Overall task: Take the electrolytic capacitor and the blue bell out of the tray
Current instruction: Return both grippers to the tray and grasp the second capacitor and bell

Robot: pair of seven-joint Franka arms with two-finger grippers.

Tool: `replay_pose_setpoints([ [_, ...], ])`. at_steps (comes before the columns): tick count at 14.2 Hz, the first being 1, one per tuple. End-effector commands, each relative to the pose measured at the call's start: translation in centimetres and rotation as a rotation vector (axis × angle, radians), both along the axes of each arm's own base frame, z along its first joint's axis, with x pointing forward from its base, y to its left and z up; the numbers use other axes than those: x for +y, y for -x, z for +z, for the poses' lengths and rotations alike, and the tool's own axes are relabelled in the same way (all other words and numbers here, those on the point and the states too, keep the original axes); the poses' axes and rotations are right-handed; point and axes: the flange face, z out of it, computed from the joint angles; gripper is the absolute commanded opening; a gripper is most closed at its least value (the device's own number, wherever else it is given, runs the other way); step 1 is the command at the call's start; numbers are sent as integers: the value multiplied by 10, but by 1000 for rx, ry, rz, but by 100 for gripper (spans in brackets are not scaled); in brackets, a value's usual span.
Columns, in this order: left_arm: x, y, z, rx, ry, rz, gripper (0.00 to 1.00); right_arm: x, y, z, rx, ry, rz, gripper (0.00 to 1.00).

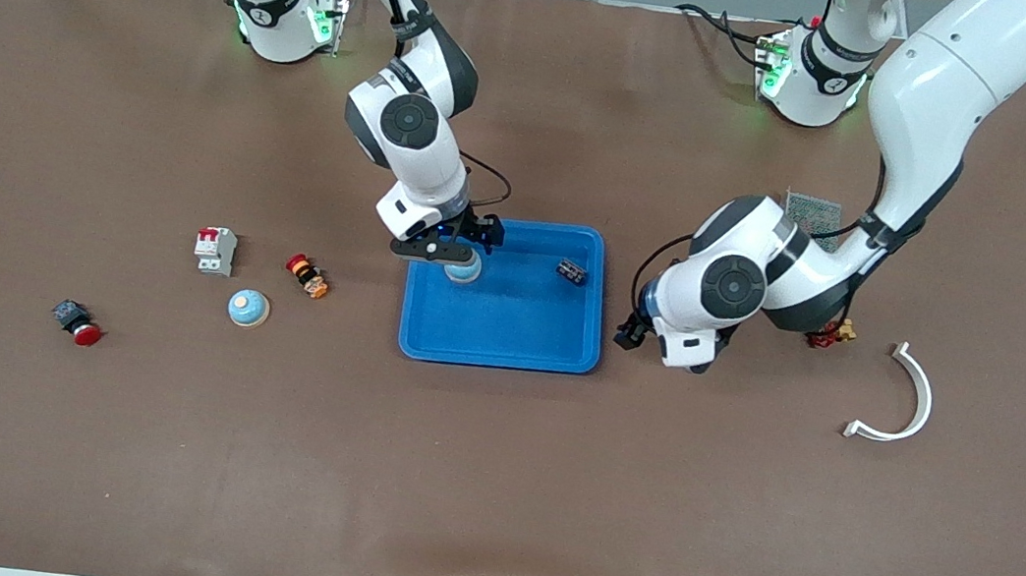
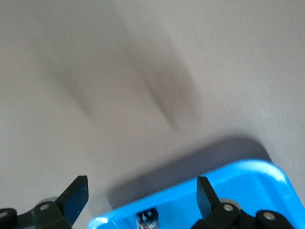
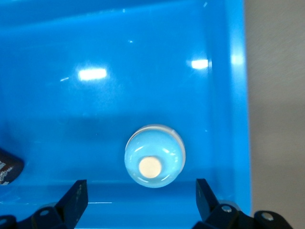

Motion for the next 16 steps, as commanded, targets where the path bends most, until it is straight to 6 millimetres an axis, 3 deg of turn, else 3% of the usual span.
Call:
replay_pose_setpoints([
  [1,-35,4,1,10,3,52,100,4,1,-7,-7,4,-9,100],
  [4,-60,16,0,-7,10,100,93,-4,-9,-13,-9,6,-29,100],
  [10,-91,40,-35,-8,-24,114,84,-8,-23,-30,-26,-8,-64,100],
  [16,-103,58,-48,-2,-58,99,83,-6,-20,-37,-23,-7,-78,100],
])
